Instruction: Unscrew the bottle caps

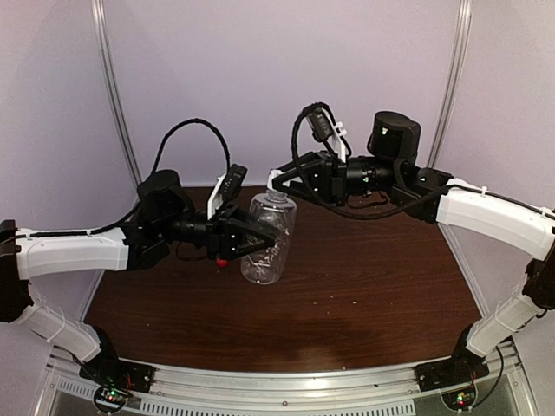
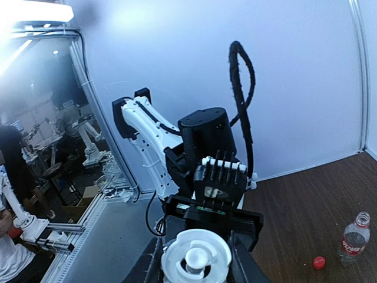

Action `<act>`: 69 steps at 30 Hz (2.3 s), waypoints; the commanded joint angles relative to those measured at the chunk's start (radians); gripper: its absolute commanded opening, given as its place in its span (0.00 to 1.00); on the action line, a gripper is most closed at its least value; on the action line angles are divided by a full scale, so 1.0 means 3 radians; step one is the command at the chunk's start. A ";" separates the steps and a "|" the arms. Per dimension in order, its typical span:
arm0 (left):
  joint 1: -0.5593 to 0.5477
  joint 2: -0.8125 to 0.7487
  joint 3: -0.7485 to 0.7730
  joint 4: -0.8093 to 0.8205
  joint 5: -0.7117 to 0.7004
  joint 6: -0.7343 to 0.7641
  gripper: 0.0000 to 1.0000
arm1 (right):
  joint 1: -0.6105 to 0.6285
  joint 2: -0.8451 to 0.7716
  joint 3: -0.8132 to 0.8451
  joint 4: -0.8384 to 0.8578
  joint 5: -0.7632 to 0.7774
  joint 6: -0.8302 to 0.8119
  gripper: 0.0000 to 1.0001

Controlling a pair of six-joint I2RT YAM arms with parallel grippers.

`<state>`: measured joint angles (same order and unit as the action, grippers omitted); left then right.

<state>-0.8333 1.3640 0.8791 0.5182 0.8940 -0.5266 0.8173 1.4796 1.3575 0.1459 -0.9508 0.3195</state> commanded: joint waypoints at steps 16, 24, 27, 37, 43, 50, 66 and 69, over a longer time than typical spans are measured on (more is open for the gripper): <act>-0.0040 0.0041 0.0060 0.0244 -0.0015 0.0045 0.23 | -0.0050 -0.0115 0.0098 -0.0384 0.0667 0.0087 0.67; -0.0040 0.0013 0.0231 -0.0452 -0.0705 0.0361 0.23 | 0.0038 -0.0198 0.0138 -0.0574 0.1373 0.0252 0.81; -0.0040 0.0015 0.0267 -0.0584 -0.0962 0.0372 0.23 | 0.0073 -0.0237 0.0110 -0.0554 0.1652 0.0377 0.82; -0.0044 0.0019 0.0281 -0.0786 -0.1391 0.0406 0.22 | 0.0308 -0.0124 0.0309 -0.0994 0.2584 0.0518 0.81; -0.0045 0.0010 0.0280 -0.0808 -0.1446 0.0403 0.22 | 0.0363 0.0009 0.0383 -0.1085 0.2695 0.0533 0.75; -0.0045 0.0007 0.0276 -0.0822 -0.1451 0.0412 0.22 | 0.0376 0.0110 0.0370 -0.1024 0.2643 0.0549 0.64; -0.0045 -0.0080 0.0189 -0.0693 -0.1324 0.0497 0.22 | 0.0270 -0.0008 0.0090 -0.0615 0.2133 0.0469 0.17; -0.0043 -0.0112 0.0138 -0.0515 -0.1016 0.0498 0.22 | 0.0122 -0.0079 -0.0095 -0.0296 0.1644 0.0429 0.12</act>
<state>-0.8398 1.3724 0.9272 0.2348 0.4763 -0.4015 0.9005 1.5024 1.3922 -0.0727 -0.2802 0.4694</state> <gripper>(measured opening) 0.403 0.321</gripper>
